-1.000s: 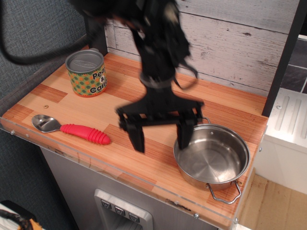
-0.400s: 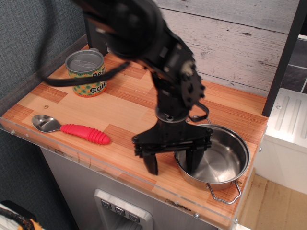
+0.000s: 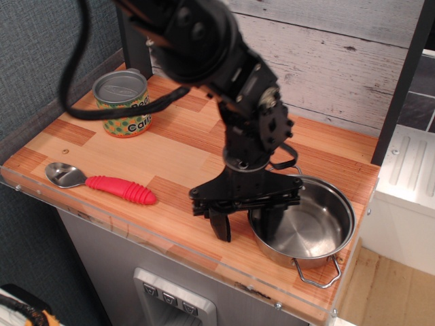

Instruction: Move the pot to the back of the table

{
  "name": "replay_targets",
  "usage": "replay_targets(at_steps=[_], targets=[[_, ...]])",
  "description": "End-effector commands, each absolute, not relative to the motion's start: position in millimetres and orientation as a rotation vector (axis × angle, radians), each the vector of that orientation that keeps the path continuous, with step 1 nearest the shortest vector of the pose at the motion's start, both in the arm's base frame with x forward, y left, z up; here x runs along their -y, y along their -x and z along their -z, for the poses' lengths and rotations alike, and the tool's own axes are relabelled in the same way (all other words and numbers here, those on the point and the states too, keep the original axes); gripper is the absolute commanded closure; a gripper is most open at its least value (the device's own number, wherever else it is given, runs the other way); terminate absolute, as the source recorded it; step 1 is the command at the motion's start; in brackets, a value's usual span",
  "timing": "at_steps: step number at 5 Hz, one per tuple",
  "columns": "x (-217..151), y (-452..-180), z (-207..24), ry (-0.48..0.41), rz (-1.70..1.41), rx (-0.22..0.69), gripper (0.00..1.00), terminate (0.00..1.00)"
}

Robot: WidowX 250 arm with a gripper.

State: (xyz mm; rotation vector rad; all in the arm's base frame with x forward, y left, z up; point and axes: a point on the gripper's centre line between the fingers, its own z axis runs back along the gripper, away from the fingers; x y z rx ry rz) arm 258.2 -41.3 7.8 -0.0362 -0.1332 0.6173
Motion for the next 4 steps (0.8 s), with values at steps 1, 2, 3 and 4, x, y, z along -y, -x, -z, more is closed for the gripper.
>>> replay_targets(at_steps=[1,2,3,4], targets=[[33.8,-272.7,-35.1,0.052,-0.630,0.136,1.00,0.00],[26.0,-280.0,-50.2,0.105,-0.638,0.150,1.00,0.00],[13.0,-290.5,-60.0,0.125,-0.692,0.165,1.00,0.00],[-9.1,-307.8,-64.8,0.135,-0.768,0.192,1.00,0.00]])
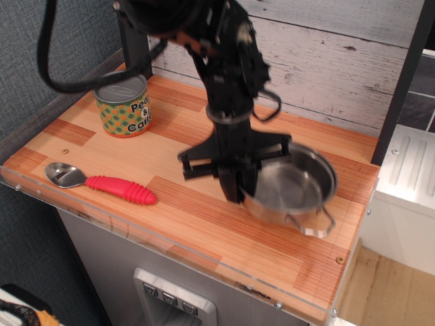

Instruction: Move the pot to the back of the table

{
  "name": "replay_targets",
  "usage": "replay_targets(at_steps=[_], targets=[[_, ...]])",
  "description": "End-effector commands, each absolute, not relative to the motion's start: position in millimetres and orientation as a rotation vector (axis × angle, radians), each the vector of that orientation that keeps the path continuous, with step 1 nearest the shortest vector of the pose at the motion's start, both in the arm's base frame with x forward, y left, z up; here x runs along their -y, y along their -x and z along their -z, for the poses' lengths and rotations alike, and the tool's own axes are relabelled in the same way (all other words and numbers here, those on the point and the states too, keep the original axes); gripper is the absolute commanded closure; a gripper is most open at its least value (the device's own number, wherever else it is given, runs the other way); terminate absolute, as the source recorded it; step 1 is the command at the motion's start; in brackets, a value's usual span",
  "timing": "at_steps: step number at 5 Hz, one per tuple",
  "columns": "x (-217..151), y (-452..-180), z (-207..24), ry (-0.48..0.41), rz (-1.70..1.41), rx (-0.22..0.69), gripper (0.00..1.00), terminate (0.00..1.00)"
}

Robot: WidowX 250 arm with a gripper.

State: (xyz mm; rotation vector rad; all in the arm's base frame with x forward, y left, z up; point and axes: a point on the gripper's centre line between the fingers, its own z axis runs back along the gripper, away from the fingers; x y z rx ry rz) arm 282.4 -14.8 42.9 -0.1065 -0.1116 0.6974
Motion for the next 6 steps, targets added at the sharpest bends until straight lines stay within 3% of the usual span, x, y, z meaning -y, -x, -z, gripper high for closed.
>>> replay_targets(at_steps=[1,3,5,6], targets=[[-33.3,-329.0,-58.2,0.118,-0.835,0.198,1.00,0.00],[-60.7,-346.4,-44.2,0.093,-0.926,0.220,1.00,0.00],[-71.6,-340.9,-35.9,0.076,-0.944,0.213,1.00,0.00],[-75.7,-337.4,-38.7,0.084,-0.946,0.206,0.00,0.00]])
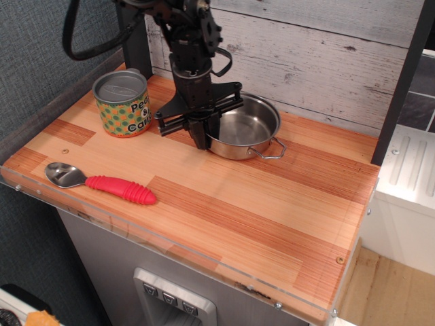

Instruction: Move the pot to the back of the table

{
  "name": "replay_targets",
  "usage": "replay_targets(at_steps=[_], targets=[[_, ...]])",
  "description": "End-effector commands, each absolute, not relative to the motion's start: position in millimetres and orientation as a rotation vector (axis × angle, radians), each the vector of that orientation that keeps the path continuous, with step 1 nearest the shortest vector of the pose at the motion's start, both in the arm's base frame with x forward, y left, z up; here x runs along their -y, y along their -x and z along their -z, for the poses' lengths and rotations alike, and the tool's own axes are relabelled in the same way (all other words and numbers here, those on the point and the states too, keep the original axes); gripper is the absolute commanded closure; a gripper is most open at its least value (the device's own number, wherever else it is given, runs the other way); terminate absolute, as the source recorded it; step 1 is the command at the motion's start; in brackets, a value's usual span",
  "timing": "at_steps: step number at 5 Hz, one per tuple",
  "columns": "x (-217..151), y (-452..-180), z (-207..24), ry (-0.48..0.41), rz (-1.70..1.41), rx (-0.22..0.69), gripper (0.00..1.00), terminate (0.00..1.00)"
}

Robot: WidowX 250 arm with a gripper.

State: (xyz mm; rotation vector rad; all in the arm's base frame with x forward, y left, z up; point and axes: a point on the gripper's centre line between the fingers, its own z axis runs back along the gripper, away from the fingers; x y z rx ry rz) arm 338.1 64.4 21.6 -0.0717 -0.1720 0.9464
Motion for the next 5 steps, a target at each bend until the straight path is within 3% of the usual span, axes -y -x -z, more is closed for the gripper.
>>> replay_targets(at_steps=[1,3,5], targets=[[-77.3,-339.6,-43.4,0.073,-0.956,0.206,0.00,0.00],[-73.0,-347.2,-78.2,0.074,-0.925,0.236,0.00,0.00],[-62.8,-340.9,-111.7,-0.014,-0.732,0.214,0.00,0.00]])
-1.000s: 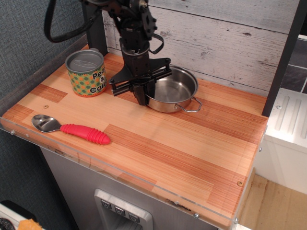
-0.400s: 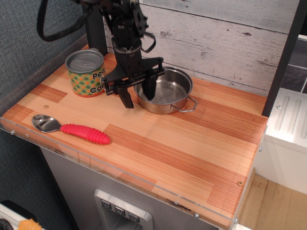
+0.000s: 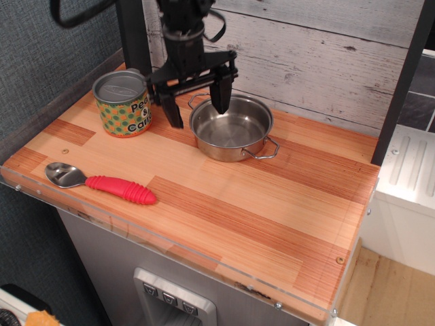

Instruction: Move the pot to the back of the table

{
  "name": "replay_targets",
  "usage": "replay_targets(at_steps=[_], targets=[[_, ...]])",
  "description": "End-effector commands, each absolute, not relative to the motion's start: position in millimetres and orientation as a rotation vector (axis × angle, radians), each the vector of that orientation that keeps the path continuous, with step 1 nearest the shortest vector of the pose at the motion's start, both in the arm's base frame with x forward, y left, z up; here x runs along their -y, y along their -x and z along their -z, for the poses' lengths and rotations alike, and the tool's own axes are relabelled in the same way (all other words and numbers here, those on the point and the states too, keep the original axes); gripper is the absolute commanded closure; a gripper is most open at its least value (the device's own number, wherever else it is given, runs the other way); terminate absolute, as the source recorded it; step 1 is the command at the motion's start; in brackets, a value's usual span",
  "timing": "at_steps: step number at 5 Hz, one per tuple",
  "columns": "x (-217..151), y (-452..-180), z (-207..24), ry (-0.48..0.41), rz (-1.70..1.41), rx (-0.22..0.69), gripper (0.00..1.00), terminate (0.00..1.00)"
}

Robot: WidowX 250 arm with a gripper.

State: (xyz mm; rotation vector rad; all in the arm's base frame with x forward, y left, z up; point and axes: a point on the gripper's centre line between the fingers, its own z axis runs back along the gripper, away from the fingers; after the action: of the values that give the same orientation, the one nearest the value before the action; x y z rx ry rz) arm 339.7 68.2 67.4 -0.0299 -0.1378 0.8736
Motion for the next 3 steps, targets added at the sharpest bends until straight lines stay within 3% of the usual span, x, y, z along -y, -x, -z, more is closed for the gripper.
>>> replay_targets(at_steps=[1,3], targets=[[-49.7,-332.0,-118.7,-0.026,-0.656,0.202,0.00,0.00],[4.9,-316.3,-129.5,0.000,-0.491,0.192,0.00,0.00]])
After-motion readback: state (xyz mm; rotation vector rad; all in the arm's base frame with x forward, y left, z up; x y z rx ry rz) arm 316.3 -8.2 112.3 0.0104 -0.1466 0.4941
